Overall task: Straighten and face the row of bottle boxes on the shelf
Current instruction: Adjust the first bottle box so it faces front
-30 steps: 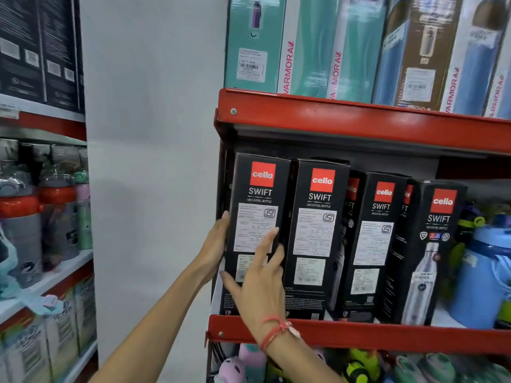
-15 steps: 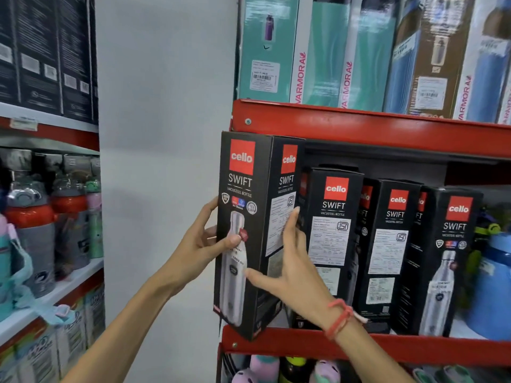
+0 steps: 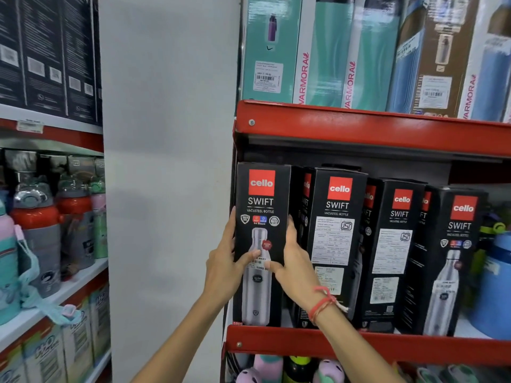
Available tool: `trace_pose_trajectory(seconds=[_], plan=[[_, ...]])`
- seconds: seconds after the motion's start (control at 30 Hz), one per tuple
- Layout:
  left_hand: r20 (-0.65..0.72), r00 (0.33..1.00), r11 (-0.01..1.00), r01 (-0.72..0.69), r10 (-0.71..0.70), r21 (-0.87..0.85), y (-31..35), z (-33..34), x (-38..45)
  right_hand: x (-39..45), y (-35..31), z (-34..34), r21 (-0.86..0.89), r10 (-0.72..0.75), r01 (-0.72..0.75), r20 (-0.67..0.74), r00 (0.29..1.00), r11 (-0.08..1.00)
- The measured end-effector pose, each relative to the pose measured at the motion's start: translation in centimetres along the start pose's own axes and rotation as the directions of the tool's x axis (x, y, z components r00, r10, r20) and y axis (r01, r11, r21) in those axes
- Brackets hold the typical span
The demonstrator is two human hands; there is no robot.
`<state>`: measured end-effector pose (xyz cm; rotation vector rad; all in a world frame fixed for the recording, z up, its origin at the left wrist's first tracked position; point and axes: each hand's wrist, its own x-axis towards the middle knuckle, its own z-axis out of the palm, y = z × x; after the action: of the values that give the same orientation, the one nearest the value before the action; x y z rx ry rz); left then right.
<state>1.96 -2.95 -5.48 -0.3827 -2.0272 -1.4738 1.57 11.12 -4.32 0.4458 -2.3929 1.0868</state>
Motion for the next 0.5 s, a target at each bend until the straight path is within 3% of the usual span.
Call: trace_pose_trajectory(seconds=[0.17,0.27,0.37,0.43,0.5], plan=[[-0.018,1.000,1.000,0.001,-0.001,0.030,-0.1,1.0,-0.6,-0.7,0.2,-0.5,-0.107,-0.021,0.011,-0.091,0.996,0.994],[-0.022,1.000,0.998,0.016,-0.015,0.055,-0.2,1.4,-1.0,-1.7,0.4,-1.2,-0.176,-0.094,0.056,-0.222,0.971,0.983],[-0.078,0.996,0.994,0.054,-0.047,0.093,-0.3,1.7,-1.4,-2.5,0.9,-1.9,-0.272,-0.251,0.127,-0.490,0.835,0.954],[-0.151,0.988,0.989,0.042,-0.020,0.145,-0.1,1.9,-1.9,-2.4,1.5,-2.4,-0.354,-0.236,0.010,-0.602,0.763,0.935],[-0.238,0.967,0.971,-0.034,0.092,0.239,0.5,2.1,-2.3,-2.0,2.1,-2.5,-0.335,-0.068,-0.194,-0.635,0.770,0.922]])
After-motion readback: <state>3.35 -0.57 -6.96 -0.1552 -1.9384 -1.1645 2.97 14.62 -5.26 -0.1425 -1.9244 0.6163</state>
